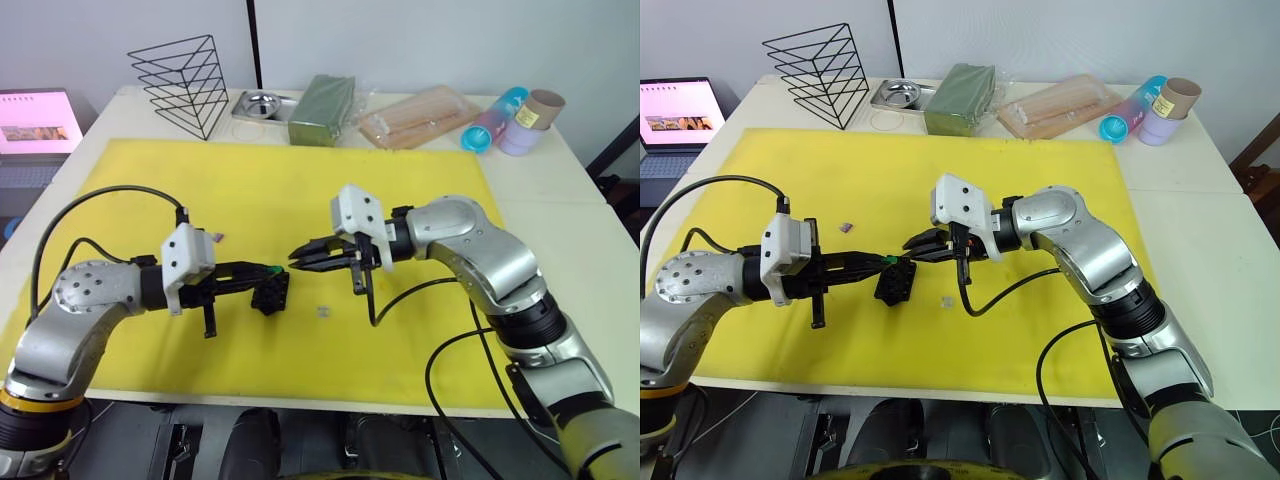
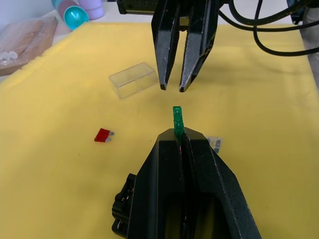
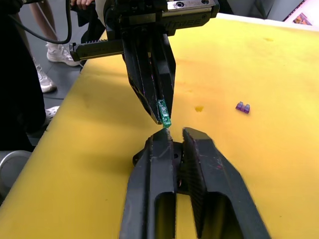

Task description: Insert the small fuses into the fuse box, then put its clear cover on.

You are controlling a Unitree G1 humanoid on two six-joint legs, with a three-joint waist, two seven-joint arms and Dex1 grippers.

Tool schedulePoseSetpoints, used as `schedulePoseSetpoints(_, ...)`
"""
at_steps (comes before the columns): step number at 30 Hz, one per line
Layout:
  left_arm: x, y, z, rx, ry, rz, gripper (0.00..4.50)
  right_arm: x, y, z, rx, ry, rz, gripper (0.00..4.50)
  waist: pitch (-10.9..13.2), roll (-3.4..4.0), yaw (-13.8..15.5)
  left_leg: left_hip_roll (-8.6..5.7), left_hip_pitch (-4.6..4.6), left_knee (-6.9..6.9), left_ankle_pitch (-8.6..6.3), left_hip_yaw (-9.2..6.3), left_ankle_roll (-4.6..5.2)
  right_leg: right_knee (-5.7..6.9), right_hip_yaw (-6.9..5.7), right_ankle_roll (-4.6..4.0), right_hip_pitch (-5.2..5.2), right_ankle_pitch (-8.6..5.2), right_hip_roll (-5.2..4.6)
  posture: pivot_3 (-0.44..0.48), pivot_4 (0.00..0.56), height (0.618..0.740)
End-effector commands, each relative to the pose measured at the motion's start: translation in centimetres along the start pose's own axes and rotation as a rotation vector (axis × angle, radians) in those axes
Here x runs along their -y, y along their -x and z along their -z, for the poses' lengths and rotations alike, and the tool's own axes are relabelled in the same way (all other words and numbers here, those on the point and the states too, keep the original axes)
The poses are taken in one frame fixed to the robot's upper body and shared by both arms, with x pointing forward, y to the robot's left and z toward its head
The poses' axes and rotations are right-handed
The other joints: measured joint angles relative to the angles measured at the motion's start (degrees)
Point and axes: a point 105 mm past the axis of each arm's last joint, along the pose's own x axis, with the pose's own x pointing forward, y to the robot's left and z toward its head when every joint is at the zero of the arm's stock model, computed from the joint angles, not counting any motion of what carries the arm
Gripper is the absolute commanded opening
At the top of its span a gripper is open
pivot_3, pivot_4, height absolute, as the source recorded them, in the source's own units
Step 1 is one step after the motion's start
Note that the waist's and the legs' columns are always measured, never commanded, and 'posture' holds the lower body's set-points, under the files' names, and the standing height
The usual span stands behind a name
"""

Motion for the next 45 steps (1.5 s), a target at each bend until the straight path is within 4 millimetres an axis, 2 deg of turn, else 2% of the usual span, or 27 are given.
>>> schedulePoseSetpoints(1,-0.07,-0.19,-0.76,0.023,-0.049,0.004,0.00,-0.26,-0.26,-0.84,0.014,0.047,-0.018,0.56,0.0,0.00,0.0,0.00,0.00,0.00,0.00,0.00,0.00,0.00,0.00,0.00,0.00,0.00,0.00,0.000,0.150,0.740)
schedulePoseSetpoints(28,0.14,-0.60,-0.73,0.022,-0.062,0.009,0.00,-0.50,-1.01,-0.78,0.020,0.060,-0.047,0.56,0.0,0.00,0.0,0.00,0.00,0.02,0.00,0.00,0.00,0.03,-0.03,0.00,0.00,0.00,0.01,0.000,0.150,0.740)
schedulePoseSetpoints(31,0.23,-0.66,-0.72,0.022,-0.063,0.014,0.00,-0.44,-1.03,-0.71,0.019,0.060,-0.046,0.03,0.0,0.00,0.0,0.00,0.00,0.02,0.00,0.00,0.00,0.03,-0.03,0.00,0.00,0.00,0.01,0.000,0.150,0.740)
schedulePoseSetpoints(45,0.24,-0.40,-0.56,0.014,-0.071,-0.003,0.00,-0.11,-0.52,-0.81,0.024,0.034,-0.034,0.03,0.0,0.00,0.0,0.00,0.00,0.02,0.00,0.00,0.00,0.04,-0.03,0.01,0.00,0.00,0.01,0.000,0.150,0.740)
